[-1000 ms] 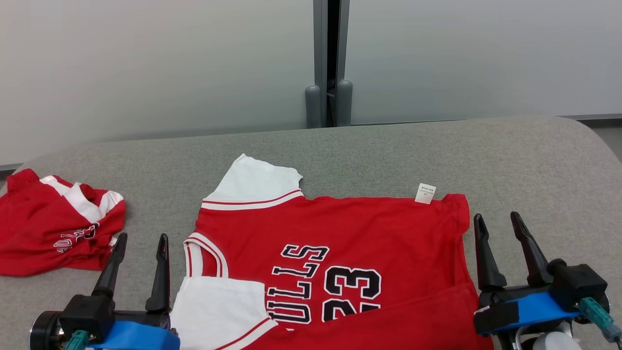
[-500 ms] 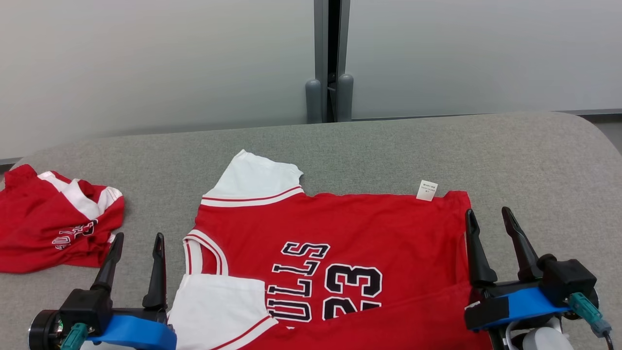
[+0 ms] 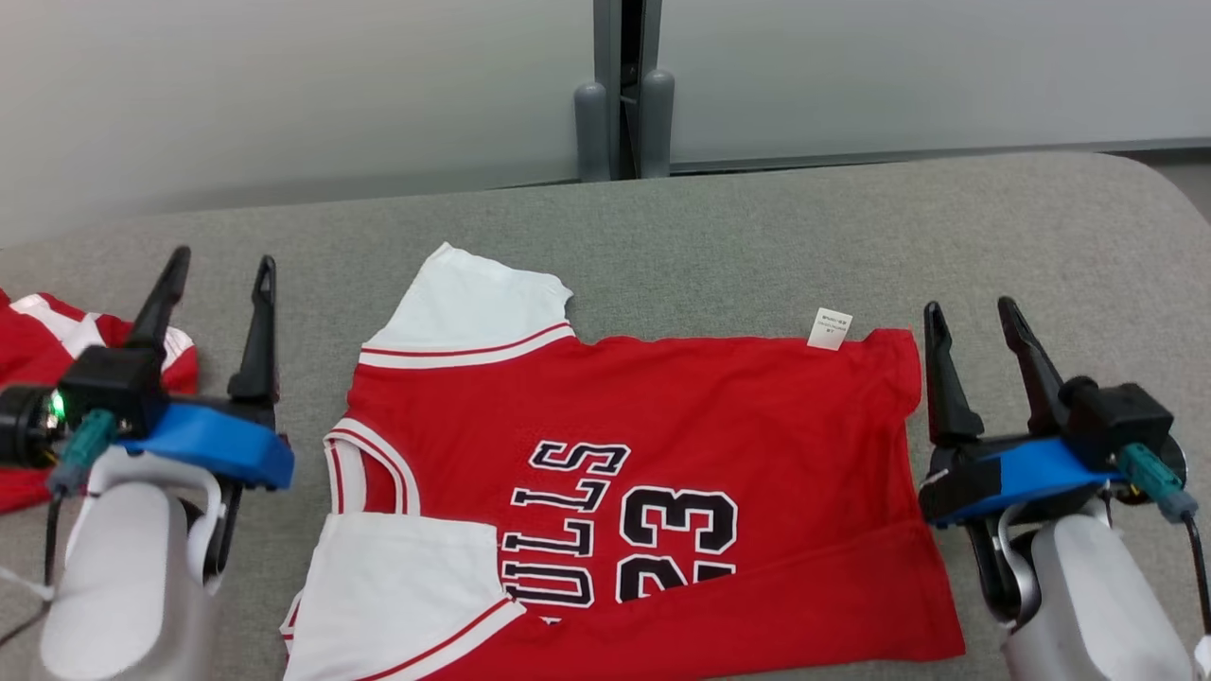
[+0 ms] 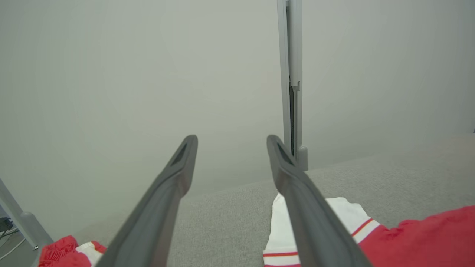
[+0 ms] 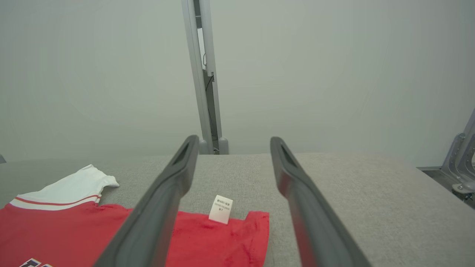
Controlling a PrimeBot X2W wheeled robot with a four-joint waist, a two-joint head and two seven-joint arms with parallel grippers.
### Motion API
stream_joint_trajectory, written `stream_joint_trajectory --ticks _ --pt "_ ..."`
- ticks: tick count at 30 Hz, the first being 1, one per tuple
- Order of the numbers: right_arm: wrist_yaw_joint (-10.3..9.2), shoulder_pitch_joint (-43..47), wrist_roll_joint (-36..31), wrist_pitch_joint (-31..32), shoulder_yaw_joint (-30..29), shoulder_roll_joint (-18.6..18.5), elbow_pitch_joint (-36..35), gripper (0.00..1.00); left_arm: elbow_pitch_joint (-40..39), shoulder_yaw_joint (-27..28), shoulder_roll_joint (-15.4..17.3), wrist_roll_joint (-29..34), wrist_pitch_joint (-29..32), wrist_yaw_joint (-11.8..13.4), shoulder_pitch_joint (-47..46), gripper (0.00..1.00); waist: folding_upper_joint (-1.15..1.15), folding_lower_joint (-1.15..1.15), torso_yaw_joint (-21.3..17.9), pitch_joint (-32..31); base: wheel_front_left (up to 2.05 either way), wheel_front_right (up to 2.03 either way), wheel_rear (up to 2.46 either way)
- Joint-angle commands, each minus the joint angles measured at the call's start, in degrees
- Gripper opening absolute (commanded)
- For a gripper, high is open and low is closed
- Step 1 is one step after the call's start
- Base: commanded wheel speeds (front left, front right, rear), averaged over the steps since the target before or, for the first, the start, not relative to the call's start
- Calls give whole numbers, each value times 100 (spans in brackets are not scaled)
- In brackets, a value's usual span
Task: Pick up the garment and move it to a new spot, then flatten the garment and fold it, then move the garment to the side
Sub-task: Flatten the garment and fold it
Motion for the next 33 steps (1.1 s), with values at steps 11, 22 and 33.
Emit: stream_joint_trajectory --ticks 11,22,33 --pt "-2 -1066 96 -4 250 45 312 100 1429 -1255 759 -497 164 -16 -2244 100 0 0 -561 1137 0 0 0" --pt "-2 -1491 159 -18 339 174 266 100 2512 -2733 1290 -1387 834 -11 -3642 100 0 0 -1037 1902 0 0 0" --pt "-2 -1501 136 -19 279 226 55 100 3097 -3828 1472 -2336 1624 -12 -3923 100 0 0 -1216 2197 0 0 0"
